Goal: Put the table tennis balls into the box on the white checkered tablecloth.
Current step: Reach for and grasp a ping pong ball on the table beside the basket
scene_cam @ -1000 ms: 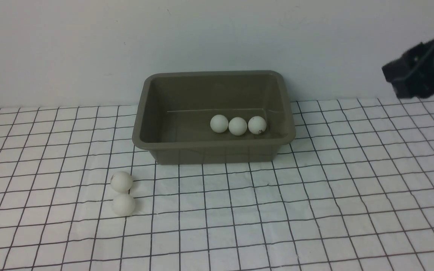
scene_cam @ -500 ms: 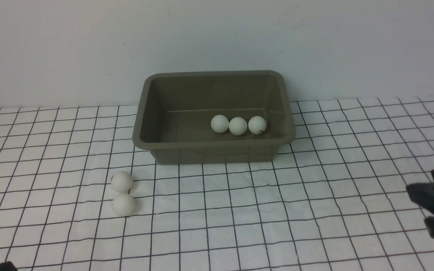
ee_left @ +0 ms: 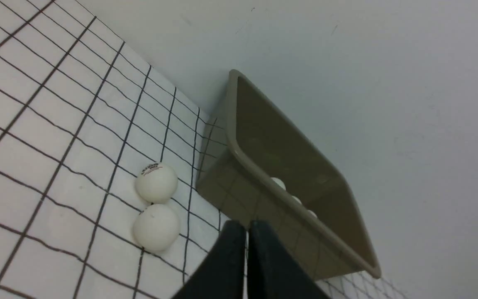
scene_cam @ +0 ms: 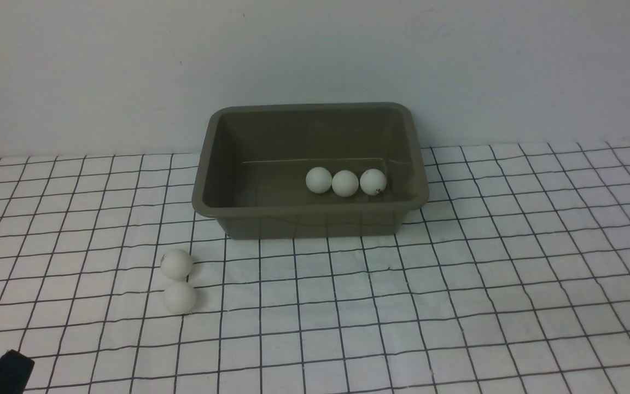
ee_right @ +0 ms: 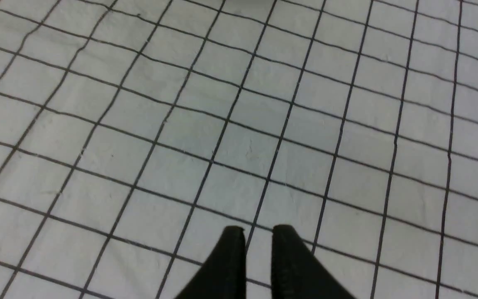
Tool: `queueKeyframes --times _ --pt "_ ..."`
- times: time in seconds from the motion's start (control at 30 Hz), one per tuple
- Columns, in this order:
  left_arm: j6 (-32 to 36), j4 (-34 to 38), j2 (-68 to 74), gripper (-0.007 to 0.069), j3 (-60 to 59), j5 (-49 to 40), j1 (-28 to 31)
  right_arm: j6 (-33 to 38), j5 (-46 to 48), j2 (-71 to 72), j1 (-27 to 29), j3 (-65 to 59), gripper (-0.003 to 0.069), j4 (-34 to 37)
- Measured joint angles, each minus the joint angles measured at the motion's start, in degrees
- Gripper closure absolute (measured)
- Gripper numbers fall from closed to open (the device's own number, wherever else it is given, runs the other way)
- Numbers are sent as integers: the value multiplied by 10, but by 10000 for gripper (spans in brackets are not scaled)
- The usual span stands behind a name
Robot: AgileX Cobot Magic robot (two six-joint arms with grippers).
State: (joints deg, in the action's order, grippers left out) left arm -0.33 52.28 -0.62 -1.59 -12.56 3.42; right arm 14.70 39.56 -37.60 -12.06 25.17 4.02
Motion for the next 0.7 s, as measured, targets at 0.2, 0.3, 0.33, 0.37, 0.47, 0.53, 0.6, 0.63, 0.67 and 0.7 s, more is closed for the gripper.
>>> queueKeyframes --times 0.2,0.3,0.33,0.37,0.47,0.53,0.6,0.63,0.67,0.7 --pt "0 25 0 629 0 28 0 -48 8 22 0 -8 659 -44" --pt "3 37 0 629 0 33 0 -63 8 90 0 -11 673 -72" --pt "3 38 0 629 0 33 0 -63 8 94 0 -13 673 -72" --pt "3 43 0 629 0 32 0 -64 0 126 0 -24 673 -73" --pt "8 49 0 629 0 31 0 -64 -22 170 0 -45 673 -74" --pt "56 52 0 629 0 21 0 -64 -40 203 0 -53 673 -75" --pt "140 52 0 629 11 2 0 -64 -54 227 0 -56 674 -75" --pt "147 52 0 629 11 0 0 -64 -55 228 0 -56 675 -75" --pt "169 52 0 629 17 -3 -1 -64 -57 231 0 -57 675 -75" --pt "228 56 0 629 41 -11 -1 -64 -64 235 0 -60 675 -73"
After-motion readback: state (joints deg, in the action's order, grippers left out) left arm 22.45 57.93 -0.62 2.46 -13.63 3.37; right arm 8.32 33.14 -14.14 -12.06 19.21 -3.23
